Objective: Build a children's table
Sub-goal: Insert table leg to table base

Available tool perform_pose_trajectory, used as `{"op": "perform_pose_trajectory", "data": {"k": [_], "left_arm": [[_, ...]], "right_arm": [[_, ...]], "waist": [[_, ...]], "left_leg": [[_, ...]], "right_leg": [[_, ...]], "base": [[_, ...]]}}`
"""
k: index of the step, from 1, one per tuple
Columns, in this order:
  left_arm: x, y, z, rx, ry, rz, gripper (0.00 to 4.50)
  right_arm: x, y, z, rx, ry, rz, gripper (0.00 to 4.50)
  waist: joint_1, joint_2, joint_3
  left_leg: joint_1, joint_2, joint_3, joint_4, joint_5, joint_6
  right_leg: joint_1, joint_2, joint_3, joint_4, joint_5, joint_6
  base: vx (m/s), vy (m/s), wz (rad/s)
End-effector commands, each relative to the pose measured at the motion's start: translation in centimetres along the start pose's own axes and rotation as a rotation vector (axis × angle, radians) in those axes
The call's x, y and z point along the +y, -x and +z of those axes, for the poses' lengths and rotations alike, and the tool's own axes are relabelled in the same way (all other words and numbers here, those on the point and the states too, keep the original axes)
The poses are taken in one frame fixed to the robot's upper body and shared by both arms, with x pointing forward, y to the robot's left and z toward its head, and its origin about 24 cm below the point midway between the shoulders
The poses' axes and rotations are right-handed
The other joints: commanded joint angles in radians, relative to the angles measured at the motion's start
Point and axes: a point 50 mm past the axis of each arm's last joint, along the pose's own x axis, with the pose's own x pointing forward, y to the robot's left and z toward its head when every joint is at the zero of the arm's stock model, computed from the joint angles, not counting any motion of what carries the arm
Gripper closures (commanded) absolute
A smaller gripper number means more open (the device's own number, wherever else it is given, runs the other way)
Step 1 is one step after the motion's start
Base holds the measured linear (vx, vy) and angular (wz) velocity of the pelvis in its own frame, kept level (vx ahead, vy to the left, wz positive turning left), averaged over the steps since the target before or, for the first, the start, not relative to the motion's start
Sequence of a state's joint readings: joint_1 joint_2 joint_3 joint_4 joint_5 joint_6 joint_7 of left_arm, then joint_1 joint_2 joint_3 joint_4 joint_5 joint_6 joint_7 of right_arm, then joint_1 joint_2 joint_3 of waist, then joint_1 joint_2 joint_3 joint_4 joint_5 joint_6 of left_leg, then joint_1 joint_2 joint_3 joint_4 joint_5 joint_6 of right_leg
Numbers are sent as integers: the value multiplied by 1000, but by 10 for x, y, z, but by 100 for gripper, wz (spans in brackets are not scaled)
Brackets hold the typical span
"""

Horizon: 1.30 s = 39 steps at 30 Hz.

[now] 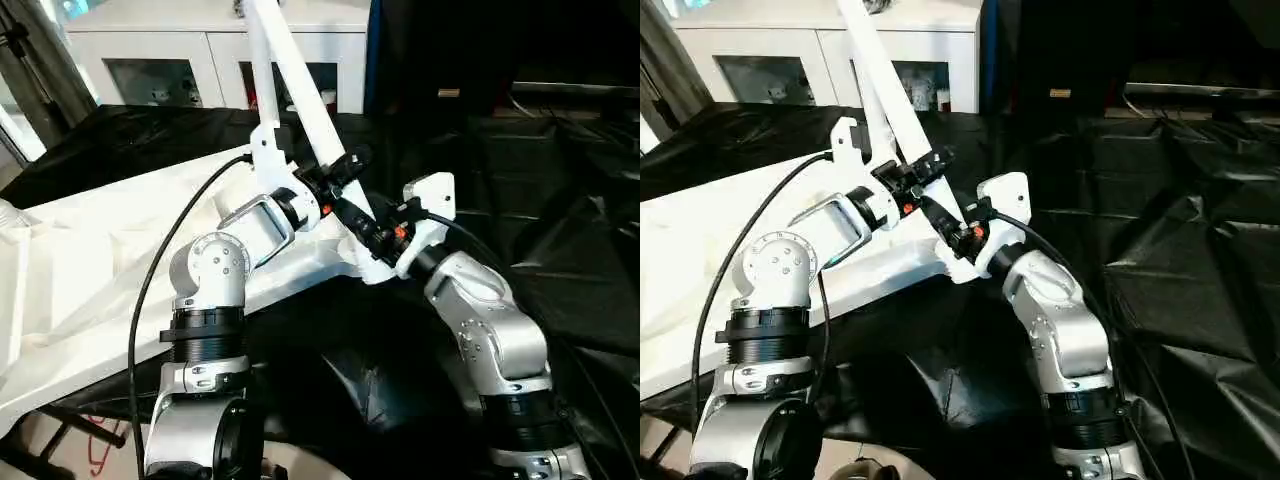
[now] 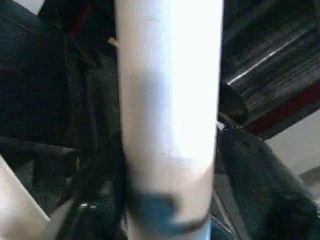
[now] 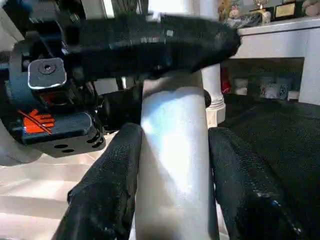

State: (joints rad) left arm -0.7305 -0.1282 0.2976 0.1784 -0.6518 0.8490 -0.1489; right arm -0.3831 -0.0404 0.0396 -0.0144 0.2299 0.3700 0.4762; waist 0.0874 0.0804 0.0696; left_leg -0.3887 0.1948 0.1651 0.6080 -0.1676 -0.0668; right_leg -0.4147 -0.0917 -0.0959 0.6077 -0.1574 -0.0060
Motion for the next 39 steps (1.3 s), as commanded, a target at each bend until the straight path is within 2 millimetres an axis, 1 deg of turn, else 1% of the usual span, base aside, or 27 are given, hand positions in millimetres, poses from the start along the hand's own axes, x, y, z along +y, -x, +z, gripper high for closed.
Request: {"op": "perform_pose_trajectory", "data": {"k": [1, 2, 3, 5, 6, 7, 8, 12, 14, 15, 16, 18, 20, 21, 22, 24, 25, 26, 27, 30, 31, 32, 33, 34, 37, 38, 39], "left_arm": [[-2, -1, 3, -14, -7, 6, 164], [-2, -2, 4, -21, -7, 1, 182], [-4, -3, 5, -22, -11, -15, 194], [-5, -4, 6, -22, -16, -28, 199], [-5, -4, 6, -22, -16, -28, 199], [-6, -4, 6, -22, -20, -31, 220], [-5, -4, 6, -22, -21, -29, 236], [-5, -5, 7, -30, -32, -35, 248], [-8, -5, 7, -33, -37, -55, 256], [-8, -5, 6, -33, -37, -58, 257], [-9, -5, 6, -32, -40, -66, 259], [-8, -5, 8, -37, -61, -63, 260], [-6, -4, 11, -27, -117, -81, 262], [-6, -4, 11, -25, -122, -83, 262], [-6, -5, 13, 8, -185, -120, 262], [-7, -4, 13, 23, -203, -136, 262], [-8, -4, 14, 37, -213, -155, 262], [-11, -3, 15, 75, -238, -218, 262], [-14, -2, 16, 112, -256, -278, 262], [-21, -1, 20, 142, -256, -363, 262], [-21, -1, 20, 142, -256, -363, 262], [-27, 1, 22, 167, -251, -437, 262], [-36, 6, 22, 212, -247, -561, 262], [-40, 8, 22, 230, -240, -602, 262], [-45, 8, 23, 241, -226, -649, 262], [-49, 9, 22, 256, -212, -697, 262], [-51, 10, 22, 261, -207, -720, 262]], "right_arm": [[2, -4, 4, -12, 32, 6, 270], [2, -4, 5, -13, 38, 10, 270], [2, -4, 6, -15, 44, 10, 270], [1, -4, 8, -20, 49, 8, 270], [1, -4, 8, -20, 49, 8, 270], [0, -4, 8, -22, 50, 4, 270], [-1, -4, 9, -24, 52, 3, 270], [-1, -4, 11, -27, 58, 11, 270], [-1, -4, 9, -19, 59, 30, 270], [-1, -4, 9, -18, 57, 31, 270], [-1, -4, 8, -15, 51, 38, 214], [-2, -4, 6, 2, 56, 42, 200], [-2, 2, 1, 100, 13, 156, 178], [-2, 2, 1, 108, 12, 165, 178], [-8, 10, 2, 161, -61, 227, 159], [-11, 13, 4, 166, -102, 249, 149], [-13, 15, 8, 160, -141, 272, 142], [-17, 18, 17, 146, -167, 316, 142], [-22, 21, 24, 148, -195, 347, 134], [-25, 23, 31, 166, -224, 399, 107], [-25, 23, 31, 166, -224, 399, 106], [-27, 24, 34, 185, -245, 415, 105], [-30, 25, 35, 217, -262, 419, 105], [-32, 26, 35, 233, -256, 422, 105], [-35, 29, 34, 268, -221, 441, 105], [-37, 31, 32, 295, -218, 452, 105], [-37, 32, 31, 305, -211, 449, 105]], "waist": [[-2, -2, -87], [-2, 8, -87], [-3, 4, -87], [-3, 7, -86], [-4, 5, -87], [-4, 6, -87], [-4, 3, -88], [-4, 4, -88], [-2, -3, -89], [-1, -2, -88], [-1, -1, -88], [-1, -1, -89], [-3, 1, -87], [0, 2, -88], [0, 7, -87], [1, 5, -89], [0, 18, -90], [0, 10, -92], [2, 8, -94], [3, 22, -93], [1, 18, -91], [3, 16, -93], [4, 22, -94], [5, 26, -94], [3, 21, -94], [2, 14, -95], [4, 17, -95]], "left_leg": [[8, 11, -8, -66, -232, 42], [9, 11, -9, -65, -234, 41], [10, 10, -8, -65, -237, 42], [10, 9, -8, -66, -247, 44], [10, 9, -8, -66, -250, 44], [9, 9, -9, -66, -249, 43], [8, 10, -9, -66, -244, 44], [8, 11, -9, -66, -236, 46], [8, 11, -8, -65, -226, 49], [7, 11, -7, -65, -225, 50], [8, 11, -7, -65, -224, 52], [7, 11, -8, -65, -219, 52], [8, 9, -8, -66, -228, 61], [10, 9, -8, -65, -227, 60], [12, 8, -10, -66, -234, 66], [10, 11, -9, -64, -224, 62], [11, 9, -10, -63, -223, 62], [9, 11, -10, -62, -215, 65], [11, 10, -10, -61, -204, 67], [10, 9, -7, -56, -198, 71], [9, 6, -6, -56, -198, 71], [6, 6, -6, -55, -184, 72], [7, 5, -7, -54, -180, 72], [7, 6, -7, -55, -176, 73], [4, 4, -5, -53, -180, 73], [7, 3, -3, -53, -182, 71], [8, 4, -4, -53, -180, 71]], "right_leg": [[62, -38, 34, -93, -317, -117], [62, -38, 34, -91, -312, -120], [62, -37, 33, -93, -305, -121], [63, -37, 33, -94, -312, -122], [63, -37, 32, -94, -322, -119], [63, -38, 32, -95, -327, -116], [64, -38, 33, -94, -323, -116], [63, -38, 33, -92, -313, -121], [64, -39, 34, -91, -308, -125], [64, -40, 34, -91, -311, -125], [63, -39, 34, -91, -313, -126], [64, -39, 34, -90, -310, -125], [66, -36, 34, -94, -317, -121], [67, -35, 35, -92, -314, -116], [68, -33, 34, -95, -319, -116], [68, -38, 36, -91, -296, -128], [69, -38, 35, -90, -289, -136], [69, -38, 34, -88, -268, -144], [71, -38, 34, -84, -252, -156], [69, -41, 33, -85, -271, -166], [70, -40, 32, -87, -280, -167], [72, -41, 32, -86, -286, -164], [72, -41, 31, -84, -291, -165], [70, -40, 30, -85, -317, -164], [73, -38, 28, -87, -321, -153], [71, -38, 28, -92, -348, -144], [71, -38, 28, -91, -355, -142]], "base": [[0, 0, 0], [0, 0, 0], [0, 0, 0], [0, 0, 0], [0, 0, 0], [0, 0, 0], [0, 0, 0], [0, 0, 0], [0, 0, 0], [0, 0, 0], [0, 0, 0], [0, 0, 0], [0, 0, 0], [0, 0, 0], [0, 0, 0], [0, 0, 0], [0, 0, 0], [0, 0, 0], [0, 0, 0], [0, 0, 0], [0, 0, 0], [0, 0, 0], [0, 0, 0], [0, 0, 0], [0, 0, 0], [0, 0, 0], [0, 0, 0]]}}
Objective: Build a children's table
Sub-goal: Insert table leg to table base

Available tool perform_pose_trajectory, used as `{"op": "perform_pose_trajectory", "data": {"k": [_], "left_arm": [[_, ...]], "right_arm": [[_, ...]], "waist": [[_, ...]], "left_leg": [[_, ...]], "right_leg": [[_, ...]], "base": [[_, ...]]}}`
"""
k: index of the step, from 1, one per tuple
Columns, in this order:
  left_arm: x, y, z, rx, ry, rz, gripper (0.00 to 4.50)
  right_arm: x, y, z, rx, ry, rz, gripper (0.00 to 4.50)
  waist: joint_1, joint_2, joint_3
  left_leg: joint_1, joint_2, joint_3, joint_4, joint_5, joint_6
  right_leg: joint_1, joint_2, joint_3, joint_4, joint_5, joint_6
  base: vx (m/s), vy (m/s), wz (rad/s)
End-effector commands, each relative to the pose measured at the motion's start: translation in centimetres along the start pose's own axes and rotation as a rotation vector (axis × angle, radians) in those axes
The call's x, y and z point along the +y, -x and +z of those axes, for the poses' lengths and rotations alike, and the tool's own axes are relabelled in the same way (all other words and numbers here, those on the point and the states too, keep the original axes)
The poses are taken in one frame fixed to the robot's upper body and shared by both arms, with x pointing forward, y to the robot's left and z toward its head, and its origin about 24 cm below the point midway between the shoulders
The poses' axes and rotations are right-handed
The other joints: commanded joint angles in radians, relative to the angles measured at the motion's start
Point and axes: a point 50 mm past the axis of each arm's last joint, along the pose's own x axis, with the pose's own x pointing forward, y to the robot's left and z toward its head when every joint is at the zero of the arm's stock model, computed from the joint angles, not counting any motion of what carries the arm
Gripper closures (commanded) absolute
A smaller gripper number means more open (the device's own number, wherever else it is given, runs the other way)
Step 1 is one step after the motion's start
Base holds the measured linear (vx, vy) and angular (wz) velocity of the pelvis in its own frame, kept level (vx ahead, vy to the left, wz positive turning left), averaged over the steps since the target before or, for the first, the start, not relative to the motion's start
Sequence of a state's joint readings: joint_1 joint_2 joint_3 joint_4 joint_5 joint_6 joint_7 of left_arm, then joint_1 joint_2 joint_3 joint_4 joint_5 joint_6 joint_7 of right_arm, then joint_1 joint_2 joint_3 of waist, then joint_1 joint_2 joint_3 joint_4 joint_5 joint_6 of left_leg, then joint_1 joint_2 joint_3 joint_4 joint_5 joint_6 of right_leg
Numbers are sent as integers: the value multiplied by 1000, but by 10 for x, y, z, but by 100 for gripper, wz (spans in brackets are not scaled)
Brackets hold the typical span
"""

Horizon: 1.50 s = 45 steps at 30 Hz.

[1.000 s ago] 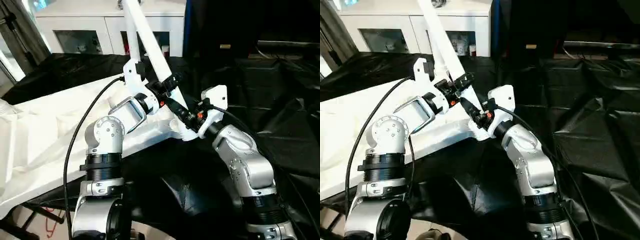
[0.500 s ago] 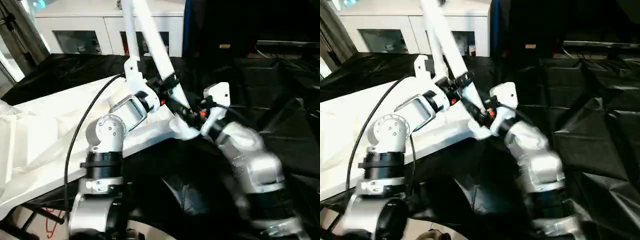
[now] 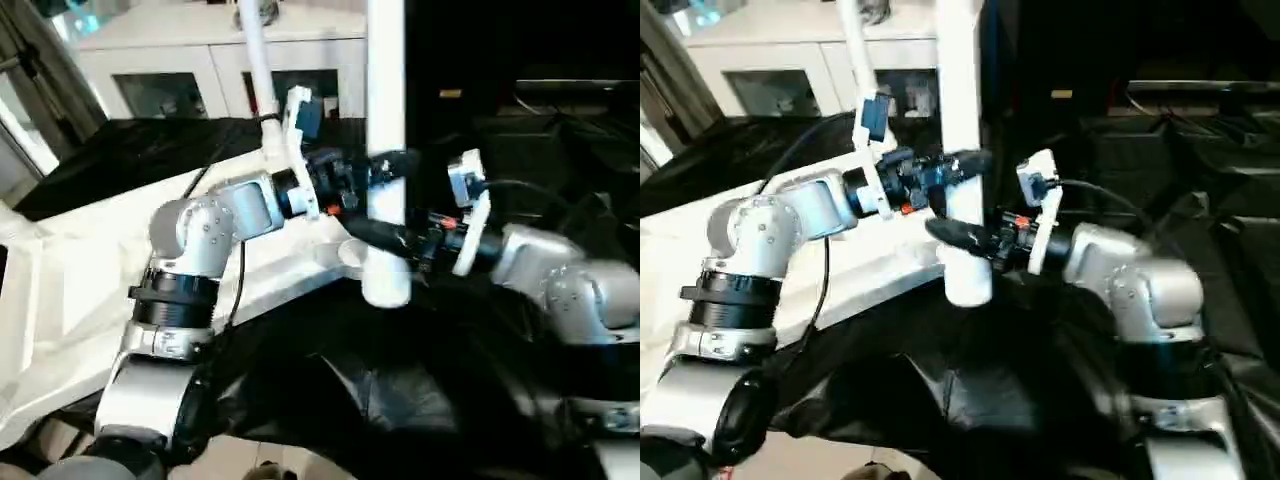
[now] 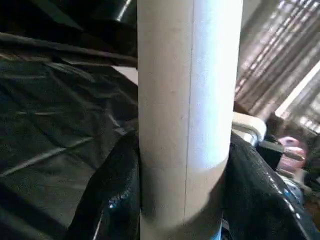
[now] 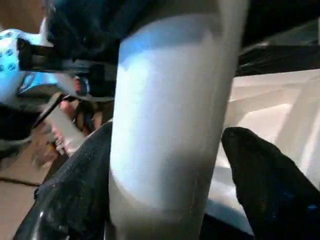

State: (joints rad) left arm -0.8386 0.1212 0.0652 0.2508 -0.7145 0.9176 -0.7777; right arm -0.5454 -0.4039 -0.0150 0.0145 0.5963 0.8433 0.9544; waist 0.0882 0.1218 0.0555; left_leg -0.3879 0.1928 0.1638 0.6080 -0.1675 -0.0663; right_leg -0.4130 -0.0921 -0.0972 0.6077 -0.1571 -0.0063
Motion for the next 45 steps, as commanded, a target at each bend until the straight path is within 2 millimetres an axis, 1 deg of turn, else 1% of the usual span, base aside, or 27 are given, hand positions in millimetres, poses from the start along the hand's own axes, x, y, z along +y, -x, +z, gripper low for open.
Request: {"op": "perform_pose_trajectory", "data": {"k": [1, 4, 7, 8, 9, 10, 11, 13, 16, 17, 19, 20, 21, 22, 24, 26, 27, 29, 31, 32, 33, 36, 39, 40, 41, 42, 45], "left_arm": [[-16, -4, 11, -6, -19, -144, 262], [-16, -4, 12, -10, -24, -147, 262], [-14, -2, 12, -18, -32, -140, 262], [-12, -2, 13, -34, -36, -127, 262], [-12, -1, 13, -34, -36, -127, 262], [-11, -1, 13, -39, -37, -122, 262], [-11, 0, 14, -46, -37, -121, 262], [-10, 5, 16, -80, -48, -95, 262], [-9, 7, 16, -101, -49, -74, 262], [-9, 10, 16, -110, -48, -72, 262], [-9, 11, 15, -117, -49, -71, 262], [-9, 15, 11, -106, -62, -47, 262], [-8, 16, 9, -98, -68, -38, 262], [-8, 17, 7, -92, -71, -34, 262], [-9, 18, 2, -78, -69, -31, 262], [-9, 19, -3, -51, -77, -24, 262], [-10, 18, -6, -36, -86, -6, 262], [-8, 17, -7, -32, -83, 22, 192], [-7, 16, -8, -33, -88, 39, 192], [-6, 15, -8, -47, -101, 62, 192], [-5, 15, -7, -55, -107, 74, 164], [2, 12, -5, -76, -135, 189, 145], [5, 11, -3, -100, -130, 225, 144], [7, 11, -2, -128, -111, 242, 168], [6, 10, -1, -138, -105, 233, 176], [5, 9, -1, -144, -101, 224, 178], [5, 7, -1, -157, -103, 226, 211]], "right_arm": [[-6, 2, -4, 47, -5, -40, 105], [-3, 2, -3, 51, -3, -22, 105], [-1, 2, -3, 60, 1, -7, 105], [-1, 2, -3, 71, 5, -1, 132], [-1, 2, -3, 71, 5, -1, 132], [-1, 2, -4, 75, 7, 1, 139], [-1, 2, -4, 77, 7, -2, 144], [-2, -2, -5, 73, 13, -11, 169], [-2, -5, -5, 69, 17, -24, 185], [-2, -8, -6, 61, 25, -26, 191], [-2, -10, -6, 55, 31, -28, 212], [-2, -16, -6, 27, 47, -44, 221], [-1, -17, -7, 18, 50, -47, 225], [-1, -19, -8, 8, 56, -52, 235], [1, -22, -10, -9, 54, -53, 250], [2, -24, -12, -25, 52, -57, 254], [3, -24, -14, -29, 50, -60, 254], [3, -25, -14, -30, 53, -65, 256], [3, -25, -14, -36, 55, -67, 256], [3, -27, -14, -46, 59, -73, 256], [3, -27, -13, -50, 62, -77, 257], [3, -29, -16, -50, 73, -94, 257], [4, -30, -18, -40, 80, -97, 257], [5, -31, -20, -36, 82, -98, 257], [5, -32, -20, -35, 84, -100, 257], [5, -32, -20, -35, 85, -101, 257], [5, -32, -22, -24, 93, -112, 257]], "waist": [[2, -22, -79], [0, -20, -80], [3, -27, -82], [3, -28, -82], [4, -31, -82], [4, -29, -82], [3, -45, -82], [5, -53, -82], [6, -56, -82], [6, -70, -81], [7, -59, -81], [5, -79, -81], [8, -73, -82], [7, -66, -82], [5, -66, -78], [10, -68, -78], [10, -66, -76], [12, -69, -77], [14, -70, -76], [15, -67, -75], [13, -69, -74], [11, -73, -74], [11, -74, -76], [7, -67, -76], [7, -66, -76], [6, -69, -78], [5, -70, -78]], "left_leg": [[8, 7, -2, -53, -182, 71], [9, 7, -3, -54, -185, 67], [8, 8, -3, -54, -174, 69], [7, 9, -3, -54, -172, 70], [7, 8, -2, -53, -168, 71], [6, 8, -2, -53, -166, 71], [4, 7, 0, -53, -160, 76], [1, 8, 1, -53, -141, 77], [3, 9, 1, -52, -131, 77], [3, 10, 4, -53, -128, 78], [7, 16, 1, -56, -139, 70], [7, 16, 4, -57, -139, 72], [5, 18, -1, -58, -134, 65], [10, 20, 0, -61, -153, 52], [10, 20, -1, -64, -175, 44], [15, 23, -1, -67, -193, 37], [13, 23, -1, -68, -199, 35], [13, 22, -1, -68, -206, 30], [11, 21, -1, -69, -201, 25], [11, 19, -1, -69, -207, 21], [11, 19, -1, -69, -209, 20], [9, 18, -1, -68, -206, 19], [5, 17, -1, -67, -192, 25], [6, 16, 0, -65, -191, 29], [7, 14, 0, -64, -191, 30], [5, 14, -1, -65, -186, 33], [6, 16, -1, -64, -180, 38]], "right_leg": [[67, -37, 30, -93, -372, -136], [65, -36, 28, -96, -387, -126], [65, -37, 29, -93, -378, -126], [65, -37, 30, -93, -374, -127], [66, -37, 30, -92, -370, -128], [66, -37, 31, -91, -368, -128], [67, -36, 31, -94, -367, -125], [67, -40, 31, -92, -380, -118], [64, -41, 32, -89, -383, -115], [63, -40, 33, -91, -384, -112], [58, -43, 34, -89, -388, -118], [58, -41, 35, -91, -383, -116], [60, -46, 36, -80, -367, -123], [55, -45, 37, -86, -369, -122], [56, -42, 38, -85, -354, -131], [55, -45, 41, -84, -347, -138], [55, -45, 42, -84, -348, -139], [57, -45, 42, -85, -348, -136], [58, -46, 42, -85, -351, -132], [58, -46, 42, -86, -365, -125], [59, -46, 42, -89, -372, -121], [59, -45, 41, -92, -391, -100], [61, -45, 41, -90, -372, -100], [60, -42, 41, -91, -354, -105], [60, -41, 40, -92, -350, -107], [63, -42, 39, -89, -340, -112], [62, -42, 40, -88, -324, -126]], "base": [[0, 0, 0], [0, 0, 0], [0, 0, 0], [0, 0, 0], [0, 0, 0], [0, 0, 0], [0, 0, 0], [0, 0, 0], [0, 0, 0], [0, 0, 0], [0, 0, 0], [0, 0, 0], [0, 0, 0], [0, 0, 0], [0, 0, 0], [0, 0, 0], [0, 0, 0], [0, 0, 0], [0, 0, 0], [0, 0, 0], [0, 0, 0], [0, 0, 0], [0, 0, 0], [0, 0, 0], [0, 0, 0], [0, 0, 0], [0, 0, 0]]}}
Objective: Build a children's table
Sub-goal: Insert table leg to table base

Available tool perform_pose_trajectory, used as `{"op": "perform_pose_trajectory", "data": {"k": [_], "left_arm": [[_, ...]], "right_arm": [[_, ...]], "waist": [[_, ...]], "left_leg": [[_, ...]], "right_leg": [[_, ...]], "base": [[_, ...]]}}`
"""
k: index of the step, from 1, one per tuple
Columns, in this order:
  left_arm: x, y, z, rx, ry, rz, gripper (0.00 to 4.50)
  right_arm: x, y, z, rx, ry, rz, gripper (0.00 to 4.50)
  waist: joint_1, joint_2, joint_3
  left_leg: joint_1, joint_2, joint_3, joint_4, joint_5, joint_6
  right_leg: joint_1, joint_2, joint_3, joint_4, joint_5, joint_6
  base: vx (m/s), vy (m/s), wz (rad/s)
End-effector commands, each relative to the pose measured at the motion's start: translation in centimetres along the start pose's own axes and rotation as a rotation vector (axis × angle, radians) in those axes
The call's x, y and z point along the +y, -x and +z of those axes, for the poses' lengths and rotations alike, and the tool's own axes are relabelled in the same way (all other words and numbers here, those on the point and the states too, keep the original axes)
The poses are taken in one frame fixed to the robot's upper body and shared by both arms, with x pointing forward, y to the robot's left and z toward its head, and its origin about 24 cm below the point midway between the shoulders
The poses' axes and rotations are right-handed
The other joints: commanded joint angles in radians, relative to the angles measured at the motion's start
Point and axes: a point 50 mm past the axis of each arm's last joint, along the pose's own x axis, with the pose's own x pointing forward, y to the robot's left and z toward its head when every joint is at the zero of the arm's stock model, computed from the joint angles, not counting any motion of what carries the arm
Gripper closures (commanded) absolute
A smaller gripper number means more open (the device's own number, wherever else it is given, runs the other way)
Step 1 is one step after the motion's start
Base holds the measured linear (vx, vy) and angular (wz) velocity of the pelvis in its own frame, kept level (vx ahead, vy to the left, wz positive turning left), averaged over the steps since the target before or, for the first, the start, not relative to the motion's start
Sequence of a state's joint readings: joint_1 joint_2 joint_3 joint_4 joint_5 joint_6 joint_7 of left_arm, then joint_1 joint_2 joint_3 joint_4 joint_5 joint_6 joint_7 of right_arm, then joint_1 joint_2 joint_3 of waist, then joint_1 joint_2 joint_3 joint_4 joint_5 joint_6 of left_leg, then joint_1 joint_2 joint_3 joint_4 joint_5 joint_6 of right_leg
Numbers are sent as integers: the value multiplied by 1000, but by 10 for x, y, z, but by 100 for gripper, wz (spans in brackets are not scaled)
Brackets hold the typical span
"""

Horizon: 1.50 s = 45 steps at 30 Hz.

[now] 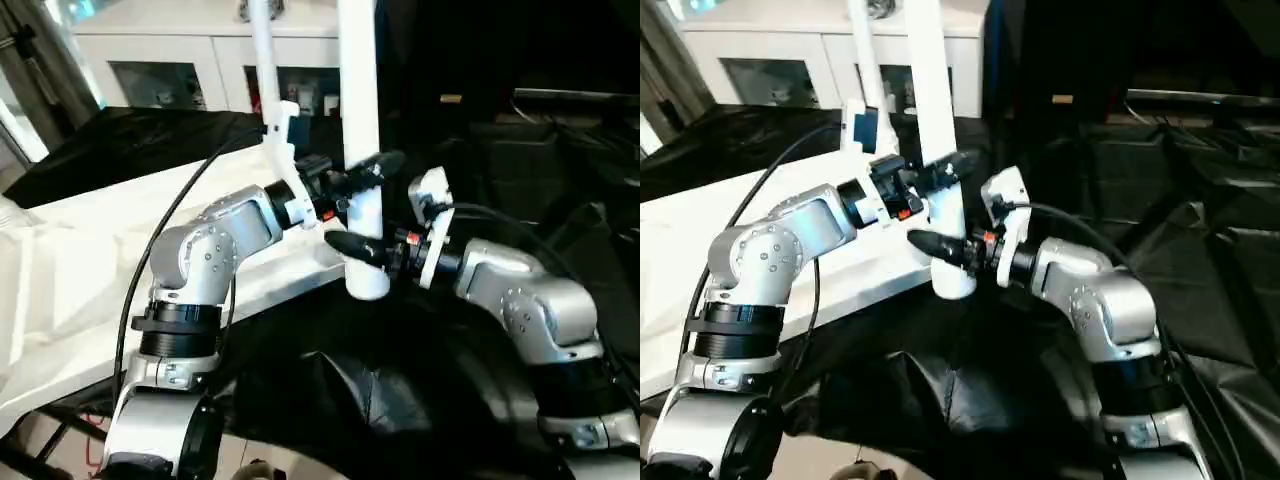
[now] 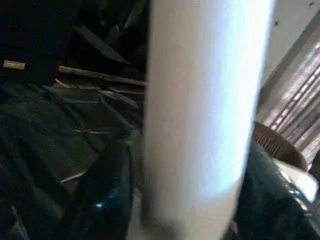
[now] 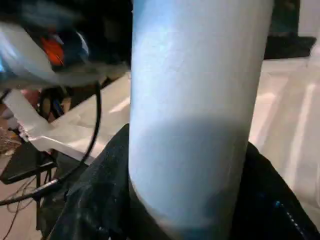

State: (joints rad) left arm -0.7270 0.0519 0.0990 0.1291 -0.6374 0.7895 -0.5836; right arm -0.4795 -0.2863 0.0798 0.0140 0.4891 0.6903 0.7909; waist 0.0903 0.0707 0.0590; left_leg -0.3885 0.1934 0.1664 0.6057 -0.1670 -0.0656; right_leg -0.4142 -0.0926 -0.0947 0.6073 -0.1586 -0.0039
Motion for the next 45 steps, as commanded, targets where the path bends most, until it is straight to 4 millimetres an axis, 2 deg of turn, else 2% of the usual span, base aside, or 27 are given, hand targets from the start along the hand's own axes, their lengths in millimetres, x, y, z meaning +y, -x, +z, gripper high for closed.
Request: {"op": "perform_pose_trajectory", "data": {"k": [1, 7, 12, 13, 18, 21, 24, 25, 27, 28, 32, 37, 42, 43, 44, 45], "left_arm": [[2, -2, 7, -37, -11, 40, 211], [5, 1, 9, -61, 3, 61, 254], [1, 1, 8, -52, -12, 33, 262], [0, 1, 8, -51, -15, 31, 262], [-2, 2, 10, -23, -50, 4, 263], [-4, 5, 11, 30, -106, -24, 264], [-5, 6, 10, 49, -118, -39, 264], [-6, 6, 10, 59, -120, -46, 264], [-6, 6, 10, 69, -124, -54, 264], [-9, 5, 10, 84, -130, -74, 264], [-12, 5, 8, 113, -148, -108, 264], [-15, 6, 5, 132, -145, -131, 264], [-16, 6, 4, 142, -148, -140, 264], [-16, 6, 4, 142, -147, -144, 264], [-16, 6, 4, 142, -147, -144, 264], [-16, 5, 4, 142, -149, -144, 264]], "right_arm": [[3, -2, 5, -15, 38, 4, 257], [3, -3, 5, -14, 47, 9, 257], [5, -4, 5, -15, 50, 26, 257], [5, -4, 5, -14, 50, 29, 201], [1, -3, 6, 9, 9, 27, 160], [-7, 2, 6, 110, 46, 16, 152], [-6, 5, 6, 137, 42, 61, 152], [-5, 7, 7, 145, 44, 75, 152], [-5, 8, 7, 153, 43, 82, 152], [-6, 10, 7, 174, 48, 88, 152], [-6, 10, 6, 204, 53, 104, 152], [-5, 8, 5, 220, 50, 124, 152], [-5, 8, 4, 223, 46, 127, 152], [-5, 7, 4, 223, 40, 131, 170], [-5, 7, 4, 224, 39, 131, 181], [-4, 7, 3, 224, 33, 133, 181]], "waist": [[3, -18, -81], [4, -21, -79], [5, -25, -80], [5, -23, -80], [7, -25, -80], [8, -24, -79], [9, -25, -77], [13, -29, -81], [17, -30, -81], [17, -36, -80], [22, -34, -80], [22, -37, -78], [24, -36, -80], [24, -33, -80], [24, -35, -80], [24, -33, -80]], "left_leg": [[5, 15, -4, -62, -185, 39], [6, 14, -4, -63, -199, 38], [7, 17, -4, -63, -190, 41], [8, 18, -4, -64, -190, 42], [7, 16, -4, -64, -186, 45], [11, 19, -5, -65, -195, 37], [9, 18, -3, -64, -199, 36], [9, 20, -5, -64, -182, 38], [8, 21, -4, -62, -171, 41], [9, 21, -2, -63, -172, 42], [10, 22, -3, -64, -178, 36], [10, 20, -2, -62, -189, 30], [10, 22, -3, -63, -185, 27], [10, 21, -3, -62, -187, 27], [9, 20, -3, -63, -188, 27], [10, 21, -3, -63, -189, 26]], "right_leg": [[64, -42, 37, -87, -323, -133], [63, -43, 36, -93, -378, -111], [62, -43, 37, -89, -359, -116], [60, -43, 38, -88, -351, -122], [63, -44, 38, -86, -348, -126], [59, -44, 38, -85, -355, -128], [61, -45, 41, -86, -352, -127], [64, -47, 41, -80, -331, -135], [62, -46, 42, -78, -306, -145], [62, -46, 42, -79, -307, -148], [61, -48, 43, -77, -322, -146], [61, -48, 43, -81, -346, -139], [61, -47, 43, -78, -332, -140], [60, -47, 43, -79, -333, -141], [61, -46, 43, -79, -334, -140], [61, -46, 42, -79, -334, -140]], "base": [[0, 0, 0], [0, 0, 0], [0, 0, 0], [0, 0, 0], [0, 0, 0], [0, 0, 0], [0, 0, 0], [0, 0, 0], [0, 0, 0], [0, 0, 0], [0, 0, 0], [0, 0, 0], [0, 0, 0], [0, 0, 0], [0, 0, 0], [0, 0, 0]]}}
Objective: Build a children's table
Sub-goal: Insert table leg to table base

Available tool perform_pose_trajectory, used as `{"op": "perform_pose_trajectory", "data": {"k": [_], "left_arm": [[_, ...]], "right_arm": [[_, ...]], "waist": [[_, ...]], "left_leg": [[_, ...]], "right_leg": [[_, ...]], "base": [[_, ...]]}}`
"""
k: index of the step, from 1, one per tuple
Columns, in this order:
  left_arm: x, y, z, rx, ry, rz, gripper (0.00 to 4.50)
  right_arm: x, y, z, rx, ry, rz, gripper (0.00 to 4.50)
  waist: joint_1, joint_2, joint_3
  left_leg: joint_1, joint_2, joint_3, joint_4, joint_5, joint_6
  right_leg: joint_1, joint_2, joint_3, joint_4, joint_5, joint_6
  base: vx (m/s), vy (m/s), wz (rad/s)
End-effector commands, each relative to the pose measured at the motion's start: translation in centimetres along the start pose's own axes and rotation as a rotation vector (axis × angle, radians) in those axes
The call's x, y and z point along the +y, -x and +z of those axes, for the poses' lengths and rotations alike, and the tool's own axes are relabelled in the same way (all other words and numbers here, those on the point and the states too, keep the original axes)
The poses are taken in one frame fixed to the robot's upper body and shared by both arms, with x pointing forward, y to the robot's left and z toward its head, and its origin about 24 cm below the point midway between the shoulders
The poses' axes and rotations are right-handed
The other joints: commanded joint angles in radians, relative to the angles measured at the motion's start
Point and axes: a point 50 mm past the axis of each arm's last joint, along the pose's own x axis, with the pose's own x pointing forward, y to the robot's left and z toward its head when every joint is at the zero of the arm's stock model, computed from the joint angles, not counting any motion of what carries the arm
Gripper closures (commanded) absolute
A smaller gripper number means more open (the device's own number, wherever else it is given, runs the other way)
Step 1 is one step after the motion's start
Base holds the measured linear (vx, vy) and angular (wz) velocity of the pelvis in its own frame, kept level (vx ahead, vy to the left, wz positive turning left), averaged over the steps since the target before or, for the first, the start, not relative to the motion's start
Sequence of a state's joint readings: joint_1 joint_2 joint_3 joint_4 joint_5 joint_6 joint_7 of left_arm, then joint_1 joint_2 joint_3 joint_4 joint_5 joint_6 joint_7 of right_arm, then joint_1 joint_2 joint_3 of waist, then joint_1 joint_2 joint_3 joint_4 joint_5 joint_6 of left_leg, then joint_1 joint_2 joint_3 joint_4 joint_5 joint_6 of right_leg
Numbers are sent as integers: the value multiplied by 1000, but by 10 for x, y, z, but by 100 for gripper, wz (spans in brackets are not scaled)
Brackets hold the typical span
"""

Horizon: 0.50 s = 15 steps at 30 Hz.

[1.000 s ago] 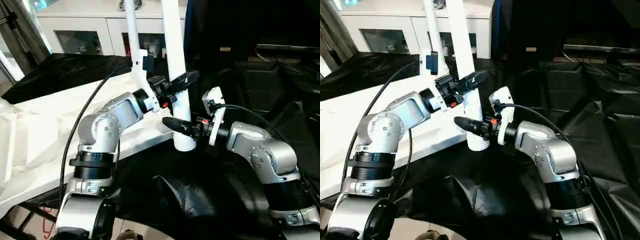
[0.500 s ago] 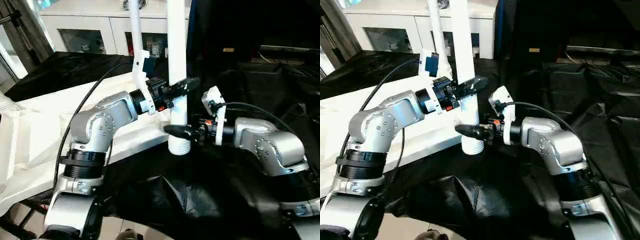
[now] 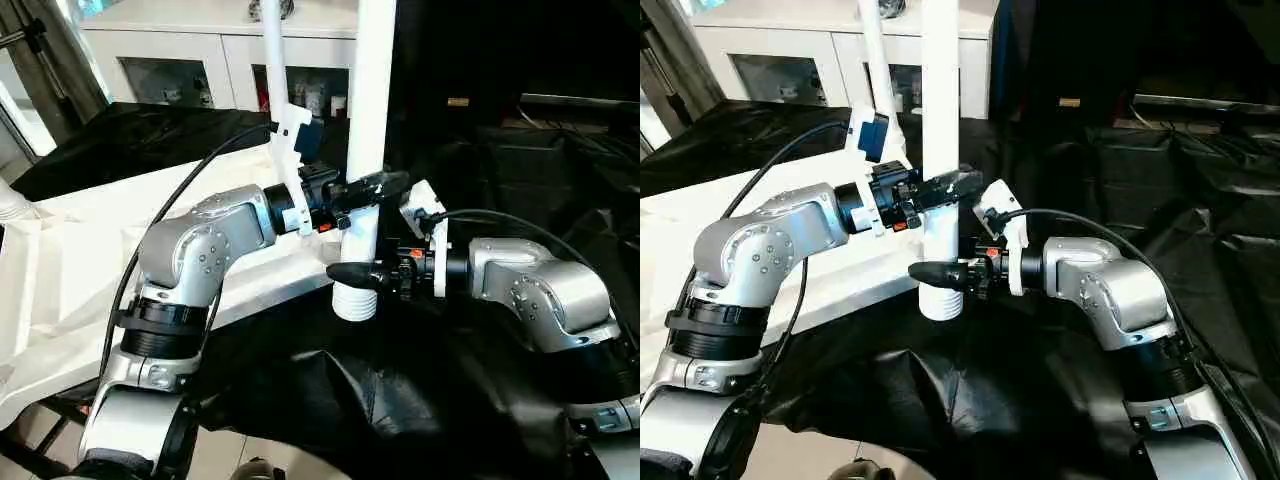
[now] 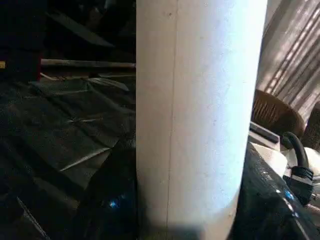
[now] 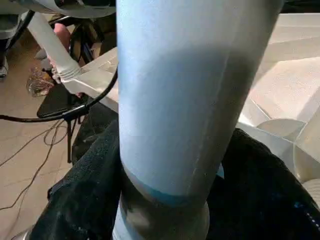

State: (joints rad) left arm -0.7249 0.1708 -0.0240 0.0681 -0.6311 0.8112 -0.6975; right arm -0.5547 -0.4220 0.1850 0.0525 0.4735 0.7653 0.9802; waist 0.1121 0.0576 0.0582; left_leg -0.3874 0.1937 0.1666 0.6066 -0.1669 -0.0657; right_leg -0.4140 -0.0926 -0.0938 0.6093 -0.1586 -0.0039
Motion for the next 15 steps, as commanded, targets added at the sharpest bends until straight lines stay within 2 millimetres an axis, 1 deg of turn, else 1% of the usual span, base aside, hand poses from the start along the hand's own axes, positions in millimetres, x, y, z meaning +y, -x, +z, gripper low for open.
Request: {"op": "perform_pose_trajectory", "data": {"k": [1, 3, 4, 5, 6, 7, 9, 12, 14, 15], "left_arm": [[-6, -1, 5, 1, -24, -39, 264], [-5, -1, 6, -2, -26, -39, 264], [-6, -1, 7, -3, -26, -39, 264], [-6, -1, 7, -5, -26, -39, 264], [-5, -1, 7, -6, -26, -39, 264], [-6, -1, 7, -6, -26, -38, 264], [-6, -1, 7, -5, -27, -38, 264], [-6, 0, 6, -7, -26, -38, 264], [-6, 0, 7, -10, -26, -38, 264], [-6, 1, 7, -12, -28, -34, 264]], "right_arm": [[-3, 0, 1, 16, -10, -13, 189], [-3, 0, -1, 11, -20, -9, 191], [-2, -1, -1, 8, -24, -7, 214], [-2, -1, -1, 6, -27, -6, 225], [-3, -1, -1, 3, -32, -7, 229], [-3, -1, -2, 0, -36, -7, 231], [-3, -1, -2, -1, -39, -6, 254], [-4, -2, -2, -7, -46, -10, 258], [-5, -2, -2, -9, -47, -9, 260], [-5, -2, -2, -9, -47, -8, 260]], "waist": [[2, -21, -79], [2, -21, -80], [2, -21, -80], [3, -21, -80], [3, -22, -79], [3, -20, -79], [2, -21, -79], [3, -24, -80], [3, -23, -80], [3, -24, -80]], "left_leg": [[9, 21, -4, -64, -188, 26], [8, 20, -4, -64, -189, 27], [8, 20, -4, -63, -187, 27], [9, 20, -3, -63, -186, 27], [8, 20, -4, -64, -186, 27], [10, 20, -4, -64, -193, 26], [10, 20, -3, -64, -195, 24], [9, 21, -4, -64, -185, 25], [8, 21, -3, -63, -183, 26], [9, 20, -3, -63, -186, 26]], "right_leg": [[61, -46, 41, -80, -329, -140], [62, -46, 41, -80, -323, -142], [61, -46, 41, -80, -321, -143], [61, -46, 41, -80, -322, -144], [61, -46, 41, -79, -322, -146], [61, -46, 41, -81, -330, -145], [61, -46, 41, -82, -334, -142], [61, -46, 41, -78, -320, -145], [61, -47, 42, -78, -316, -148], [61, -47, 41, -80, -323, -147]], "base": [[0, 0, 0], [0, 0, 0], [0, 0, 0], [0, 0, 0], [0, 0, 0], [0, 0, 0], [0, 0, 0], [0, 0, 0], [0, 0, 0], [0, 0, 0]]}}
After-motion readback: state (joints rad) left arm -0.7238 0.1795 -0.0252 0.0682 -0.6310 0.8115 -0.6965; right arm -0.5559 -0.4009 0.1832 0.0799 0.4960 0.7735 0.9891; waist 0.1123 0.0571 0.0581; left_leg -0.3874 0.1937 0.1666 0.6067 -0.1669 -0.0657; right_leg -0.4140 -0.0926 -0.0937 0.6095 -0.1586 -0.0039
